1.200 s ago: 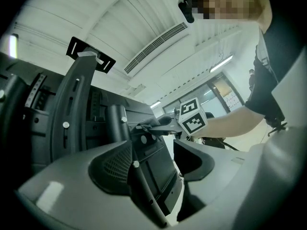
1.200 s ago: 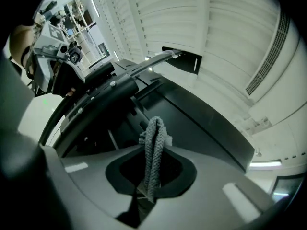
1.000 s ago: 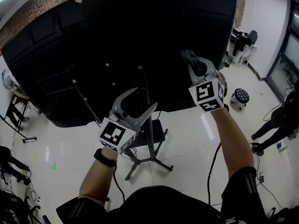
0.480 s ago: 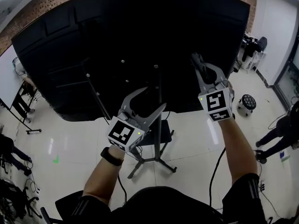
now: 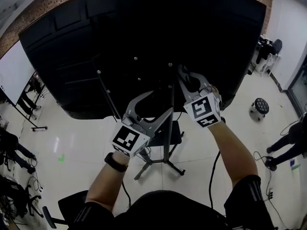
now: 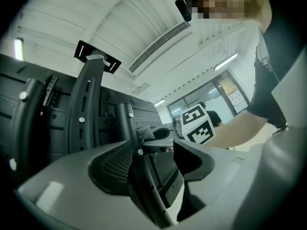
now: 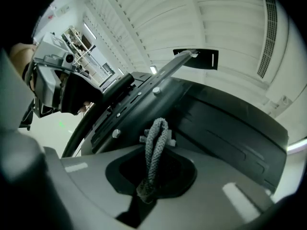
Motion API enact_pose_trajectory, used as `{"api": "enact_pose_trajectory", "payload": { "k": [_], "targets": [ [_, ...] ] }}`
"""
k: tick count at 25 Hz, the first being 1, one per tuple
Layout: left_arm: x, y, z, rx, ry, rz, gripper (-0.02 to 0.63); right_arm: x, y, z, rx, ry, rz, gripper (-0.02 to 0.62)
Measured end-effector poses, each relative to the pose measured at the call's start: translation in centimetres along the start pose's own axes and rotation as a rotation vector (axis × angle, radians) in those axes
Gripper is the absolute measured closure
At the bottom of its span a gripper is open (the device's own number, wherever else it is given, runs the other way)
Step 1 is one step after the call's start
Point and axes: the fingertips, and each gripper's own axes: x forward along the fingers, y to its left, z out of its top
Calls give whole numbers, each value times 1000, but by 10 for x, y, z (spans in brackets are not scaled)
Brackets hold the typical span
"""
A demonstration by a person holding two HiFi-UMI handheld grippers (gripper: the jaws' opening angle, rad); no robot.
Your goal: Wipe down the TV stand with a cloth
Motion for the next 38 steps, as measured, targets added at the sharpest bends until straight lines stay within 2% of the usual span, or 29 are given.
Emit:
{"api": "enact_pose_trajectory", "payload": {
  "k": [4, 11, 22, 26, 32, 38],
  "targets": [
    [2, -3, -8, -4, 16, -6, 314, 2, -3, -5, -18, -2, -5, 569],
    [17, -12, -14, -10, 19, -29, 314, -19, -36, -26, -31, 23, -83, 569],
    [48, -36, -15, 2, 6, -78, 314, -67, -104, -83, 27, 98, -233, 569],
    [52, -42, -19, -1, 14, -76, 314, -75, -111, -92, 37, 105, -248, 569],
    [46, -40, -17, 12, 18, -50, 314, -77, -102, -77, 66, 19, -225, 569],
    [23, -19, -13, 2, 27, 5, 314, -71, -81, -19, 35, -104, -176, 569]
  ]
}}
